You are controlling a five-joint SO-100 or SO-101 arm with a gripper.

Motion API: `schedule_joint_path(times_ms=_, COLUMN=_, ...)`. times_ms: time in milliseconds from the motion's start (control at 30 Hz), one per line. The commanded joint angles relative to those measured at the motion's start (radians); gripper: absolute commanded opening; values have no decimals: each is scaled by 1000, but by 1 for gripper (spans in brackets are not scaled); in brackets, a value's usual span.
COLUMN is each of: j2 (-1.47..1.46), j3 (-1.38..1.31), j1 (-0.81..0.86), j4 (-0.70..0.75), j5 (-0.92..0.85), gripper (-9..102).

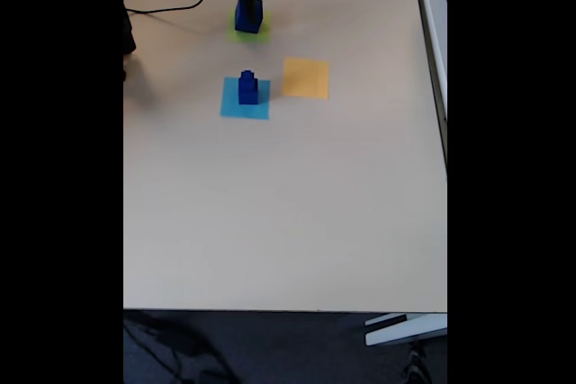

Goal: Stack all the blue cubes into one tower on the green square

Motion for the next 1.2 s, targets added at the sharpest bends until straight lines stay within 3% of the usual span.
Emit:
schedule_joint_path(times_ms=0, j2=21, j3=-26, j1=17, j4=-25, j5=-20, gripper=0)
schedule_joint_path(times_ms=300, j2=3, j3=-40, j1=17, j4=-23, j5=-17, gripper=3)
schedule_joint_path(times_ms=933, j2=0, j3=-25, j1=-3, j4=-23, j5=29, gripper=36)
schedule_joint_path(times_ms=1167, j2=9, j3=-34, j1=-5, j4=-25, j5=26, gripper=37)
